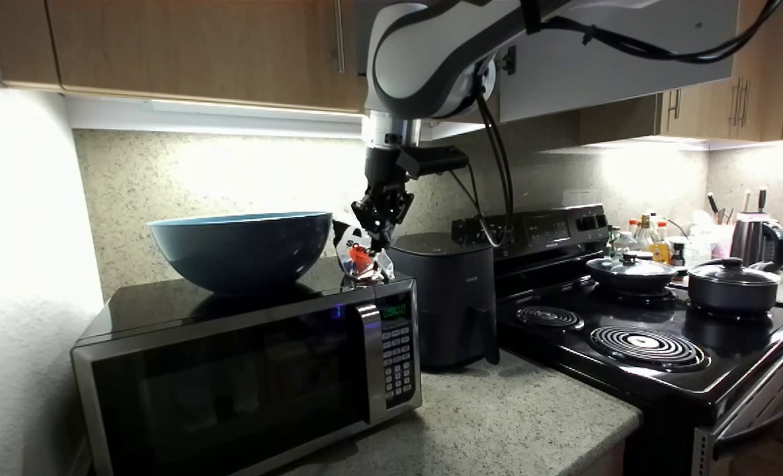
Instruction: Pick up the plastic from the top of the microwave and put it inside the open cabinet
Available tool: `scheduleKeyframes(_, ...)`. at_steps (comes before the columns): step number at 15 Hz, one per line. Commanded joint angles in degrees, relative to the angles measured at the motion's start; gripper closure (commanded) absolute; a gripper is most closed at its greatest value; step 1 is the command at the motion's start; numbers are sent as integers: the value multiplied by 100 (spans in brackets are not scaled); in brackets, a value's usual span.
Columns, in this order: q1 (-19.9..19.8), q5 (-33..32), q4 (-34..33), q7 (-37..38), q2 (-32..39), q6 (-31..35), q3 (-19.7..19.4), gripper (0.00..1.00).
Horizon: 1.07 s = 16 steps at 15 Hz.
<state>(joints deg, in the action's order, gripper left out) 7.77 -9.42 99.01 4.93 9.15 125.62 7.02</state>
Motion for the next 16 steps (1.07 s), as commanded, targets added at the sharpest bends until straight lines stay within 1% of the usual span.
scheduleKeyframes(1, -18, 68, 57, -149, -110, 139, -46, 99)
scheduleKeyframes(3, -24, 17, 195, -46, -281, 300, -84, 98)
scheduleKeyframes(5, -35, -55, 320, 126, -459, 465, -145, 93)
scheduleKeyframes(6, -51, -71, 436, 299, -624, 535, -192, 95)
scheduleKeyframes(7, -60, -97, 477, 420, -707, 579, -224, 94)
scheduleKeyframes(8, -66, -215, 591, 781, -904, 598, -286, 94)
scheduleKeyframes(9, -73, -370, 656, 1105, -1036, 598, -328, 93)
scheduleKeyframes(11, -116, -750, 756, 1777, -1332, 461, -366, 94)
scheduleKeyframes(13, -219, -1164, 840, 2433, -1606, 385, -339, 94)
scheduleKeyframes(16, -446, -1518, 854, 3354, -1865, 343, -263, 93)
